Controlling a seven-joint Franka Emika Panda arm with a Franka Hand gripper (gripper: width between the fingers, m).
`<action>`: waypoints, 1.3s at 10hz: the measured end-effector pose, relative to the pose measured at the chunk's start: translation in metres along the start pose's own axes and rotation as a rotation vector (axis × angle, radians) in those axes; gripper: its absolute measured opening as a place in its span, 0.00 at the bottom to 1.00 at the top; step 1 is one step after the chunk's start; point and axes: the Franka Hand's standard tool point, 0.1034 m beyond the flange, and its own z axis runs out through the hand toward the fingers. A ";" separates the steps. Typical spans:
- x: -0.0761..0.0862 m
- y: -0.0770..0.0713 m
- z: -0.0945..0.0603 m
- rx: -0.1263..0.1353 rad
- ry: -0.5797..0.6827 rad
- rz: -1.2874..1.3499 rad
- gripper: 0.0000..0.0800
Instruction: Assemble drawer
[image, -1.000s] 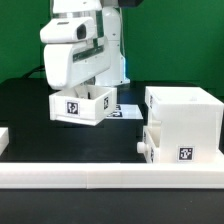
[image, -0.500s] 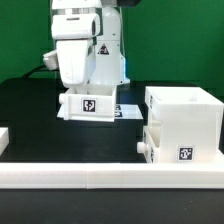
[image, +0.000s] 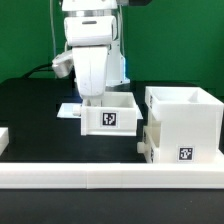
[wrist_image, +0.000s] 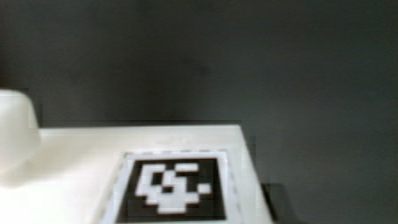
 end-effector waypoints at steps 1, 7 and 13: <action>0.000 0.000 0.000 0.001 0.000 0.001 0.05; 0.012 0.011 0.008 -0.003 0.004 -0.043 0.05; 0.019 0.007 0.022 -0.014 0.014 -0.050 0.05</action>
Offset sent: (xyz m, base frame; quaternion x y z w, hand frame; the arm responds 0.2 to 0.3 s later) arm -0.0054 0.0094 -0.0120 -0.0139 0.0318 -0.0521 0.9980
